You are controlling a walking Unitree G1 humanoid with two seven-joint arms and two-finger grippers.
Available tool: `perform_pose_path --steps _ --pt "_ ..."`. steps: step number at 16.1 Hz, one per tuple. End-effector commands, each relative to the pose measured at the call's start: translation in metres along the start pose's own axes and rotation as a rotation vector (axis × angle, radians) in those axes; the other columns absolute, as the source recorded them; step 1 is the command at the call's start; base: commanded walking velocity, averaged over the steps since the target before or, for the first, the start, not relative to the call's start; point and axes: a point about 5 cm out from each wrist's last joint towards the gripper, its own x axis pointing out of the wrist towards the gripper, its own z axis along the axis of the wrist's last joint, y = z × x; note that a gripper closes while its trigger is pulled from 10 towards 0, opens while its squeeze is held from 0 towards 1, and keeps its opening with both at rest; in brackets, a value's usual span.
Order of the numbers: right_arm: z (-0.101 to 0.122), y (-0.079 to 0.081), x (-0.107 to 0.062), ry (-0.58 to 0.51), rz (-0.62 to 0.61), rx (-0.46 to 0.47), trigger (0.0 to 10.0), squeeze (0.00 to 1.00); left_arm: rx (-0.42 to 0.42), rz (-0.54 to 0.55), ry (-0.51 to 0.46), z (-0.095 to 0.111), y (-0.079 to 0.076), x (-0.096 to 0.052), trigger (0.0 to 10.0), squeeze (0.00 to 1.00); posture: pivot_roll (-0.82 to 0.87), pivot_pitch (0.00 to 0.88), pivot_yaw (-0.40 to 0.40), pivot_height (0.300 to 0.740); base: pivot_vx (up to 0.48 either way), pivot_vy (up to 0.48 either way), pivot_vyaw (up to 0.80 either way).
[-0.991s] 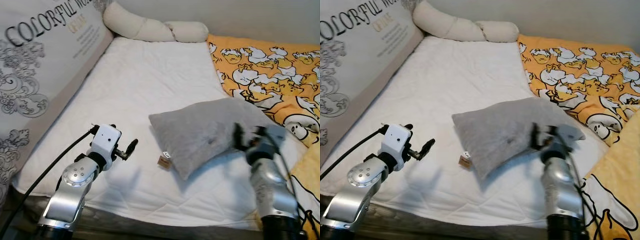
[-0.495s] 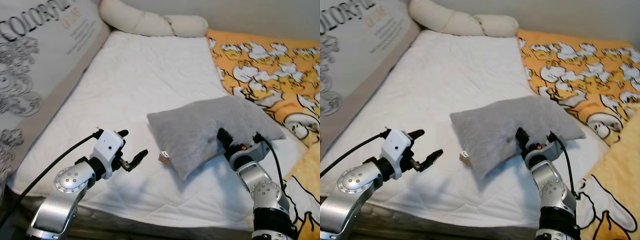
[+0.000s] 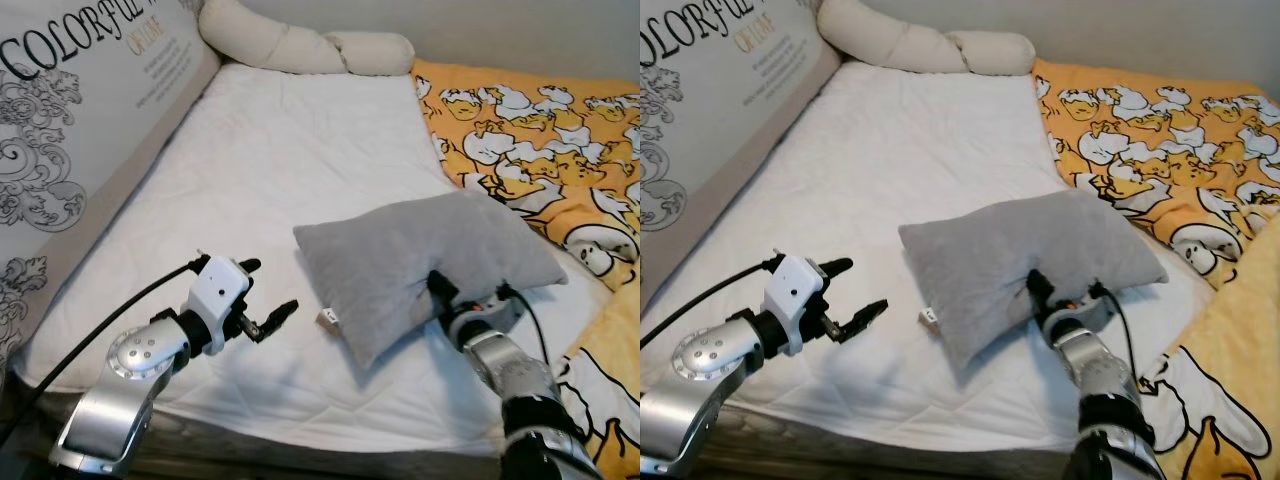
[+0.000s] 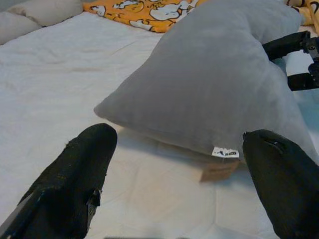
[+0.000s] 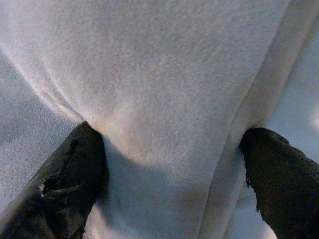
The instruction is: Clean up the room
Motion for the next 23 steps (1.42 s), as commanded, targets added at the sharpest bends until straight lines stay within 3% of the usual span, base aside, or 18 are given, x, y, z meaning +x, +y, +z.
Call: perform_pose_path --steps 1,2,3,4,5,6,7,8,23 --pt "0.002 0.004 0.003 -0.001 0.002 -0.025 10.0 0.00 0.005 0.005 0.006 0.000 0.003 0.000 10.0 0.00 0.09 0.000 -0.057 0.740 0.000 0.000 0.00" --pt "0.002 0.006 0.004 -0.002 0.009 -0.022 10.0 0.00 0.002 0.006 0.007 0.000 0.003 0.000 10.0 0.00 0.09 0.000 -0.052 0.740 0.000 0.000 0.00" --pt "0.004 0.010 0.008 -0.014 0.025 -0.012 7.6 0.00 -0.001 -0.003 0.009 0.000 0.001 0.001 10.0 0.00 0.08 0.000 -0.037 0.740 0.000 0.000 0.00" --pt "0.006 0.011 0.010 -0.022 0.021 -0.026 6.8 0.00 0.001 -0.016 0.010 0.001 0.001 0.002 10.0 0.00 0.08 0.000 -0.028 0.740 0.000 0.000 0.00" --pt "0.008 0.011 0.010 -0.026 0.007 -0.026 5.1 0.00 0.008 -0.016 0.011 0.001 0.002 0.002 10.0 0.00 0.08 0.000 -0.027 0.740 0.000 0.000 0.00" --pt "0.007 0.011 0.011 -0.022 -0.001 -0.026 3.9 0.00 0.014 -0.012 0.013 0.002 0.005 0.002 10.0 0.00 0.09 0.000 -0.025 0.740 0.000 0.000 0.00" --pt "0.006 0.011 0.012 -0.024 -0.001 -0.032 0.9 0.00 0.015 -0.008 0.014 0.002 0.006 0.001 10.0 0.00 0.09 0.000 -0.021 0.740 0.000 0.000 0.00" --pt "0.006 0.012 0.013 -0.037 -0.007 -0.034 0.0 0.00 0.018 -0.008 0.014 0.003 0.007 0.002 10.0 0.00 0.09 0.000 -0.021 0.740 0.000 0.000 0.00" --pt "0.001 0.020 0.019 -0.064 -0.027 -0.159 0.0 0.00 0.009 -0.009 0.004 0.001 0.003 0.008 10.0 0.00 0.08 0.000 -0.023 0.740 0.000 0.000 0.00"
